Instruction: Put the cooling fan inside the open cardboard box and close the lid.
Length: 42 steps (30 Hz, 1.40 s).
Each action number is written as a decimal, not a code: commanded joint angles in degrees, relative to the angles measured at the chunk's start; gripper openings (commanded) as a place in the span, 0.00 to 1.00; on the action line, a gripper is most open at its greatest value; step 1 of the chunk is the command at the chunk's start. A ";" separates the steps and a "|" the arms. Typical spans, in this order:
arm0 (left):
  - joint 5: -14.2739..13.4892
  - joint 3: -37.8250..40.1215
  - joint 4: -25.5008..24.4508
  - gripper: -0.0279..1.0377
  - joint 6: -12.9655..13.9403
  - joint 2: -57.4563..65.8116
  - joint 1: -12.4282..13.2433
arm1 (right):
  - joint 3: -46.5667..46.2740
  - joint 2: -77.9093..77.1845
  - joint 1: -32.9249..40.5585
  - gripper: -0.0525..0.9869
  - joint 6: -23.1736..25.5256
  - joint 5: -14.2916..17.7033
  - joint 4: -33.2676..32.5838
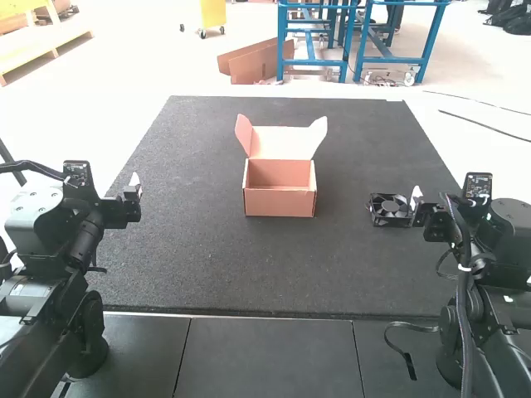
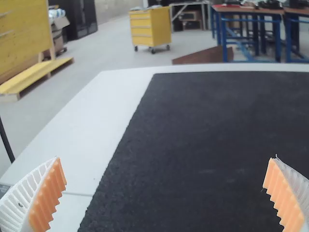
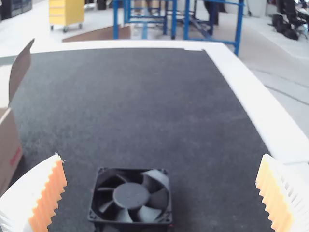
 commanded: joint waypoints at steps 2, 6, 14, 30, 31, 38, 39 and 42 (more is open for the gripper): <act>1.79 -0.40 0.39 0.94 0.06 -0.78 -0.12 | -0.21 -0.56 0.28 0.93 -0.58 -0.71 -0.52; 1.96 -0.40 0.30 0.94 0.06 -0.78 -0.03 | -0.21 -0.65 0.36 0.93 -0.58 -0.71 -0.60; 1.96 -0.40 0.39 0.94 -0.03 -0.78 -0.12 | -0.30 -0.65 0.19 0.93 -0.58 -0.71 -0.60; 1.96 -0.32 0.83 0.94 -0.82 -0.78 -0.12 | -0.30 -0.65 -0.08 0.92 0.74 -0.71 0.19; 1.96 -0.32 0.91 0.94 -0.82 -0.69 -0.12 | -0.21 -0.65 -0.08 0.93 1.71 -0.71 1.07; 2.14 -0.32 6.71 0.94 -1.61 -0.69 0.23 | -0.21 -0.65 -0.08 0.92 3.38 1.31 7.13; 1.96 -0.32 9.44 0.94 -1.52 -0.78 0.23 | -0.21 -0.65 -0.16 0.93 3.47 1.48 8.80; 1.96 1.18 11.37 0.94 -1.44 -0.69 -0.03 | 0.23 -0.65 -0.16 0.93 3.47 2.01 11.96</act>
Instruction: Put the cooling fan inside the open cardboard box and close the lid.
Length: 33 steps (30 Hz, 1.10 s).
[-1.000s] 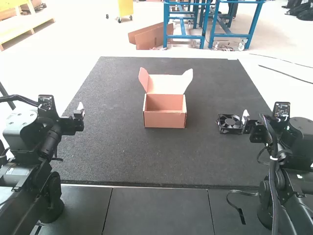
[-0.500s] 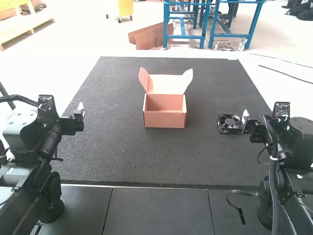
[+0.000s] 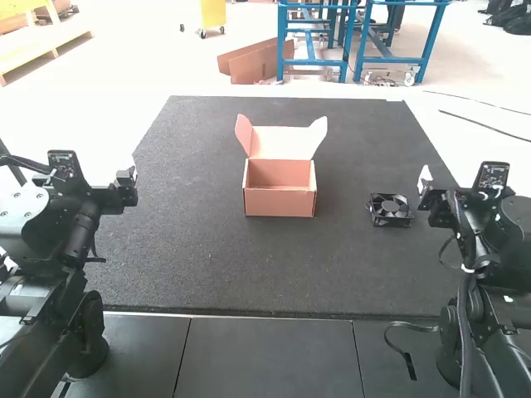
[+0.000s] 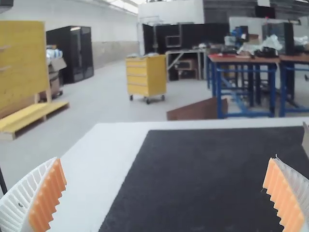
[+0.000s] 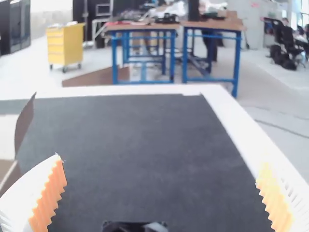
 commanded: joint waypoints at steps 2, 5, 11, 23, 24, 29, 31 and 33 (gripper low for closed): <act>0.45 2.98 -0.33 0.94 -0.43 -0.69 -0.10 | 1.37 -0.65 -0.14 0.93 0.86 1.23 1.61; 0.28 5.09 -1.73 0.94 -0.43 -0.69 -0.10 | 3.84 -0.03 -0.14 0.93 0.95 0.52 1.69; 0.19 9.48 -1.29 0.94 0.01 2.65 0.08 | 10.95 10.17 -0.14 0.92 0.95 -0.36 3.36; -4.56 29.35 -11.05 0.94 0.01 21.90 0.25 | 38.02 34.95 0.30 0.92 5.87 0.70 -14.13; -4.91 31.81 -12.98 0.94 -0.08 23.66 0.25 | 40.66 36.62 0.39 0.92 6.05 0.70 -17.29; -5.70 43.32 -23.79 0.94 -0.17 33.76 0.43 | 51.91 43.92 0.56 0.92 10.36 -0.97 -30.30; -4.99 46.75 -27.92 0.94 -0.34 37.10 0.08 | 55.16 45.50 0.56 0.92 10.53 -5.10 -33.29; -4.91 48.77 -29.07 0.94 -0.34 39.48 0.08 | 58.42 46.73 1.00 0.92 12.73 -5.45 -34.16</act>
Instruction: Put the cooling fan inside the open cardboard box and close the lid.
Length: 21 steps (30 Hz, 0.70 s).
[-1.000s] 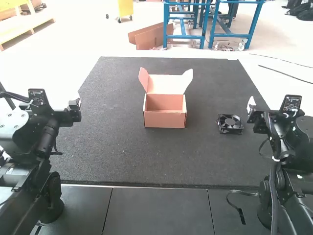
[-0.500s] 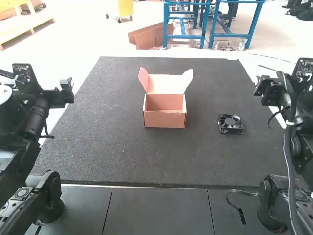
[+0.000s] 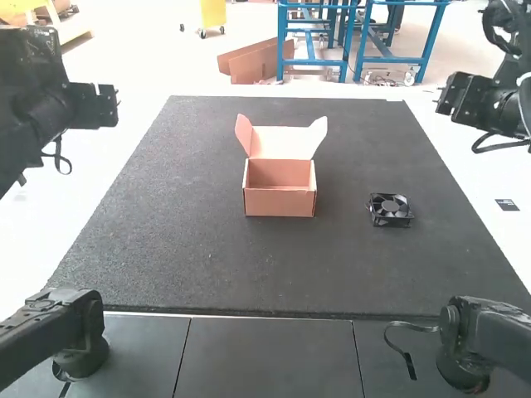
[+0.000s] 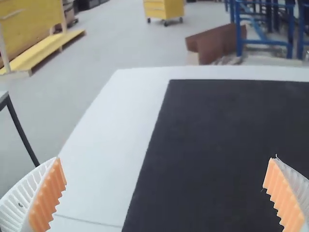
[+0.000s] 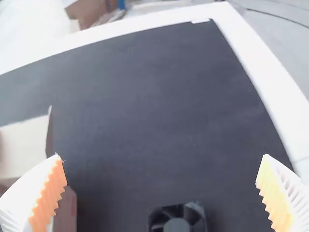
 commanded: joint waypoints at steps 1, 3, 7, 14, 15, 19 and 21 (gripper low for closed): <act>-0.34 4.43 -1.16 0.94 -0.26 3.38 0.14 | 6.71 1.82 0.94 0.90 3.40 -3.03 -1.76; -0.43 6.18 -1.42 0.94 -0.26 5.31 0.14 | 10.58 6.30 0.85 0.89 3.31 -2.94 -6.94; -0.43 9.70 -5.99 0.94 -0.26 10.41 0.32 | 15.50 14.56 1.11 0.92 3.05 -2.24 -18.02; 2.12 11.11 -11.53 0.94 -0.17 15.59 0.32 | 17.43 20.10 0.41 0.92 -1.88 -0.13 -24.17; 2.56 11.11 -12.23 0.93 -0.26 16.03 0.32 | 17.17 20.54 0.41 0.92 -3.46 1.01 -24.52; 8.36 11.46 -15.57 0.93 -4.21 17.35 0.06 | 15.50 22.82 0.23 0.92 -8.12 4.35 -23.47; 8.98 11.55 -16.10 0.94 -5.26 17.44 0.06 | 15.15 24.14 0.06 0.92 -10.31 4.71 -23.38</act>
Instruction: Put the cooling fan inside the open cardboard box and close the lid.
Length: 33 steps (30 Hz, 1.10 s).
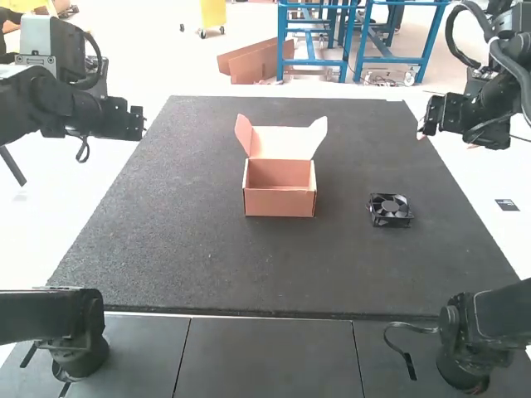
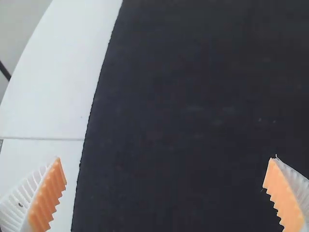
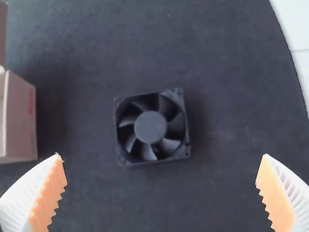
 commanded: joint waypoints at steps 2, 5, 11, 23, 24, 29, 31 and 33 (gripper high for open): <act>3.62 1.75 -0.17 0.94 -2.82 -0.20 0.17 | -0.63 3.04 -0.75 0.92 -6.34 3.16 0.84; 3.62 1.49 -0.17 0.93 -2.73 -0.02 0.25 | -1.43 5.50 -1.90 0.92 -8.19 3.16 1.89; 3.62 1.49 0.36 0.94 -2.82 0.41 0.08 | -2.04 11.56 -5.15 0.92 -9.16 2.98 4.79; 3.62 1.93 1.24 0.94 -2.82 0.85 0.08 | -4.33 20.00 -5.68 0.92 -10.21 2.81 8.84; 3.62 1.93 1.33 0.94 -2.82 0.85 0.08 | -4.59 20.61 -5.50 0.92 -10.21 2.81 9.19; 3.62 1.93 1.42 0.94 -2.82 1.47 0.25 | -4.94 23.07 -5.24 0.92 -10.12 3.07 10.77; 3.62 1.93 1.42 0.94 -2.90 1.47 0.34 | -4.85 24.04 -5.24 0.92 -10.04 3.16 11.47; 3.62 1.93 1.42 0.94 -2.90 1.47 0.34 | -4.85 25.10 -5.24 0.92 -9.95 3.25 12.27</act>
